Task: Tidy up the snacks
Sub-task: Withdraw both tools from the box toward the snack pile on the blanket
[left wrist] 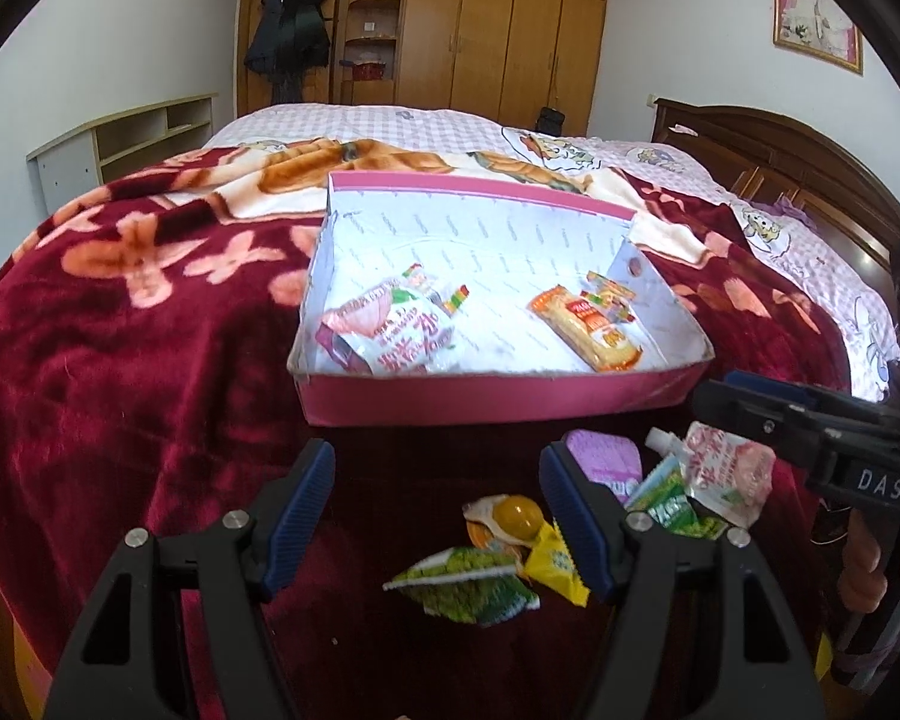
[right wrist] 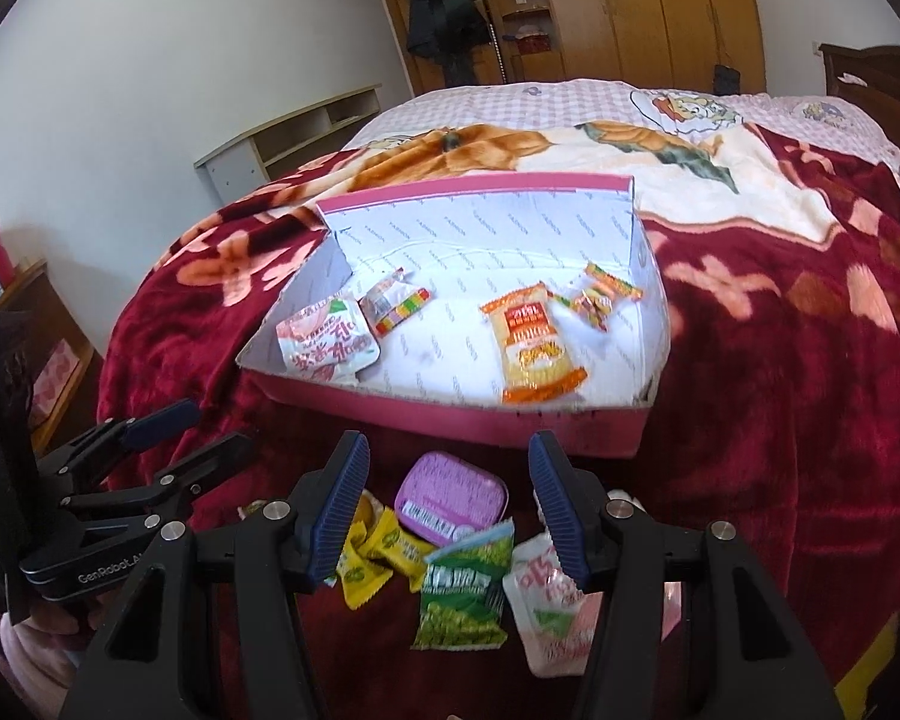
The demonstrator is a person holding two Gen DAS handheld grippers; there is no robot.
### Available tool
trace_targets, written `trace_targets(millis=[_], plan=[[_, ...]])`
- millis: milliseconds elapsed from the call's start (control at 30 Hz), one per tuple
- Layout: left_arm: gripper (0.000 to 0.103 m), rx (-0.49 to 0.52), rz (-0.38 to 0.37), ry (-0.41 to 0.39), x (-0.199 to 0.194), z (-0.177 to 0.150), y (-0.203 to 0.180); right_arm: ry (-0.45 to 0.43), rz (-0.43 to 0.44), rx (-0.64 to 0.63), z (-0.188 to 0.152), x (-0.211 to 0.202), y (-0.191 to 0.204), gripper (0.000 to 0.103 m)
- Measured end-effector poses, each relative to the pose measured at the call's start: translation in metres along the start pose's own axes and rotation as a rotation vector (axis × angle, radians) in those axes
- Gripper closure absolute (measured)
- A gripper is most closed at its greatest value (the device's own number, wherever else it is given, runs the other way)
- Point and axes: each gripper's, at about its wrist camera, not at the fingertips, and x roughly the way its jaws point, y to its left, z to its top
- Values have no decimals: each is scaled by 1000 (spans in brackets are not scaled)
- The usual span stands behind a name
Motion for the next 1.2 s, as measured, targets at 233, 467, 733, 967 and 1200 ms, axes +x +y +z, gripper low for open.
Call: trace_targets(millis=[233,467,733,967,1200], plan=[[28,-28,-22,19,-2,-17,0,16,3,19,-22,-8,1,46],[28,-55,-29,39,-2,-30,3,25,15,33,-43,-14,4,46],[28,-86,-32,81,8,-46,8,40,38,39,-64,-18,12,46],[29,-99,-49,86,16,-55,5,60,50,48,-76,-17,14,46],[30,-111,-38,98,27,-62,3,94,62,68,-86,-9,14,46]])
